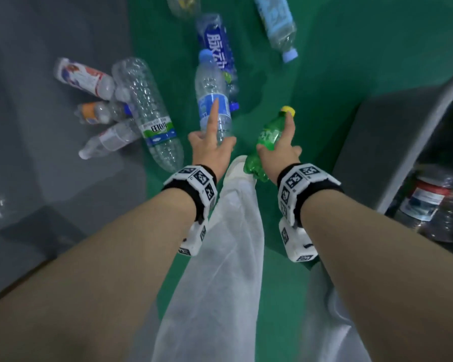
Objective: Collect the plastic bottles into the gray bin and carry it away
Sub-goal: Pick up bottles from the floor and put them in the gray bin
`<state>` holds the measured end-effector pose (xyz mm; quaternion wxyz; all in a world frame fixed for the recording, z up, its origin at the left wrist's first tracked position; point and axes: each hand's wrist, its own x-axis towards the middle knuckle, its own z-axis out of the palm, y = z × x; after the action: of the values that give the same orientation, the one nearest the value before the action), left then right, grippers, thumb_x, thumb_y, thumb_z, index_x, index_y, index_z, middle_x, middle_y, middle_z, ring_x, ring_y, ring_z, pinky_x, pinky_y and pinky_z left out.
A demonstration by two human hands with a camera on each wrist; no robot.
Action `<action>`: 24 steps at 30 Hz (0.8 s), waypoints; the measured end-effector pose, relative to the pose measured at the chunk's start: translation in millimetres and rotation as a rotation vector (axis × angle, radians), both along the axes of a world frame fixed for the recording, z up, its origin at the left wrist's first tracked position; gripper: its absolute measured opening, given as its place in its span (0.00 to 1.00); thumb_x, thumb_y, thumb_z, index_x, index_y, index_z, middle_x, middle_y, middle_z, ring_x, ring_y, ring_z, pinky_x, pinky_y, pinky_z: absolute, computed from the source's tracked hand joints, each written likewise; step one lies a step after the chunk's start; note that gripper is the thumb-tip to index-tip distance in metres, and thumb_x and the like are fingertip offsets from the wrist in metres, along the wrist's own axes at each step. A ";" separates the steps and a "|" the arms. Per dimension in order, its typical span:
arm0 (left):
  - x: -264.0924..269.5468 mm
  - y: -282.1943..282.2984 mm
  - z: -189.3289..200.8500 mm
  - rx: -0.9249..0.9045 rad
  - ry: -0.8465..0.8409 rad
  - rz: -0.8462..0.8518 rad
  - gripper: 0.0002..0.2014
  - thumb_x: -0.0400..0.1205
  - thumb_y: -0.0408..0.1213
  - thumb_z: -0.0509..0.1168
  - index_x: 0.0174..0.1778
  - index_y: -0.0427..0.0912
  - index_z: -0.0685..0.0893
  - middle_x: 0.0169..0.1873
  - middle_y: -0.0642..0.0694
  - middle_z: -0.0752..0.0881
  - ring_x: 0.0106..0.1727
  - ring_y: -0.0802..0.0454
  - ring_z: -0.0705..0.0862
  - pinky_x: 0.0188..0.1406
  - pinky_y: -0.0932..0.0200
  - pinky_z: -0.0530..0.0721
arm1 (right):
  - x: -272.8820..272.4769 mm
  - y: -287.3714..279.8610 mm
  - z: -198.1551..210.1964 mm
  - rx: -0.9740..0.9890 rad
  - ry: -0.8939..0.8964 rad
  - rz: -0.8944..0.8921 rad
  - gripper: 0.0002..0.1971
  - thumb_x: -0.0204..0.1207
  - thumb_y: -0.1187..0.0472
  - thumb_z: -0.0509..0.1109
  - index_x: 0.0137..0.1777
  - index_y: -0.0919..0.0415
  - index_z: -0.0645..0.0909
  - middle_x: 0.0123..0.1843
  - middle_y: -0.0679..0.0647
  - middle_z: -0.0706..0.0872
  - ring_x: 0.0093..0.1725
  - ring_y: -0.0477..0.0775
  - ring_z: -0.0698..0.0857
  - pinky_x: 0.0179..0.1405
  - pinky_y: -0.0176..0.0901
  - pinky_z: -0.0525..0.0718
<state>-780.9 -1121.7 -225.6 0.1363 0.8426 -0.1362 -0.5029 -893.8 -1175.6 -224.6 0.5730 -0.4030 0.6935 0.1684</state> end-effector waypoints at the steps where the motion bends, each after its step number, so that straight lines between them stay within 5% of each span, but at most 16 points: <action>1: -6.4 -1.3 8.8 -0.020 0.004 0.009 0.36 0.82 0.39 0.61 0.80 0.70 0.50 0.58 0.42 0.64 0.50 0.53 0.71 0.58 0.68 0.64 | -6.3 -0.1 8.1 -0.016 -0.004 -0.042 0.42 0.81 0.56 0.64 0.82 0.34 0.37 0.71 0.67 0.65 0.38 0.60 0.75 0.64 0.52 0.78; 5: -47.0 -3.0 42.8 -0.083 0.039 0.014 0.38 0.82 0.38 0.61 0.81 0.67 0.48 0.57 0.44 0.64 0.48 0.55 0.73 0.58 0.70 0.65 | -41.4 -0.5 41.5 -0.079 -0.063 -0.233 0.48 0.77 0.58 0.70 0.84 0.45 0.37 0.73 0.64 0.67 0.47 0.56 0.76 0.65 0.48 0.77; 8: -78.1 -7.4 64.5 -0.184 0.028 -0.015 0.40 0.82 0.36 0.62 0.83 0.62 0.46 0.57 0.44 0.64 0.45 0.62 0.72 0.41 0.84 0.65 | -69.7 -2.4 64.9 -0.149 -0.059 -0.386 0.55 0.66 0.56 0.77 0.84 0.49 0.41 0.76 0.59 0.70 0.64 0.59 0.80 0.69 0.56 0.78; 11: -107.7 -16.0 81.9 -0.295 -0.039 -0.074 0.42 0.80 0.35 0.63 0.85 0.51 0.44 0.59 0.45 0.65 0.45 0.66 0.71 0.42 0.90 0.66 | -99.3 -5.3 90.0 -0.220 -0.069 -0.415 0.55 0.60 0.51 0.79 0.83 0.55 0.51 0.76 0.56 0.71 0.71 0.57 0.77 0.71 0.55 0.77; 15: -148.0 -25.9 101.9 -0.443 -0.080 -0.157 0.43 0.76 0.34 0.66 0.84 0.40 0.50 0.65 0.38 0.68 0.49 0.71 0.71 0.49 0.88 0.68 | -141.9 -5.4 107.8 -0.345 -0.116 -0.439 0.53 0.45 0.39 0.72 0.76 0.53 0.66 0.65 0.52 0.78 0.63 0.52 0.81 0.63 0.53 0.83; 18: -178.9 -26.2 117.6 -0.535 -0.058 -0.285 0.43 0.73 0.36 0.66 0.83 0.38 0.52 0.62 0.40 0.69 0.52 0.72 0.73 0.58 0.80 0.72 | -175.9 -4.9 116.4 -0.362 -0.116 -0.514 0.48 0.48 0.42 0.73 0.73 0.51 0.68 0.63 0.51 0.79 0.61 0.50 0.82 0.61 0.53 0.84; 20: -197.5 -22.0 125.9 -0.538 -0.049 -0.386 0.43 0.74 0.40 0.66 0.83 0.39 0.51 0.63 0.42 0.69 0.59 0.60 0.75 0.66 0.65 0.75 | -197.2 -2.4 120.7 -0.374 -0.108 -0.564 0.45 0.51 0.45 0.75 0.73 0.50 0.69 0.64 0.50 0.79 0.62 0.49 0.82 0.62 0.53 0.84; 24: -237.4 -11.6 134.8 -0.482 -0.048 -0.637 0.42 0.82 0.46 0.64 0.83 0.36 0.46 0.67 0.38 0.66 0.65 0.54 0.71 0.64 0.67 0.69 | -245.4 6.1 121.3 -0.389 -0.072 -0.630 0.42 0.54 0.46 0.77 0.72 0.49 0.70 0.63 0.48 0.81 0.61 0.46 0.82 0.63 0.50 0.84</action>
<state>-1018.3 -1133.3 -90.8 0.1641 0.7136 -0.5077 -0.4539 -1139.2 -1169.5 -103.3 0.5333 -0.2768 0.7821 -0.1653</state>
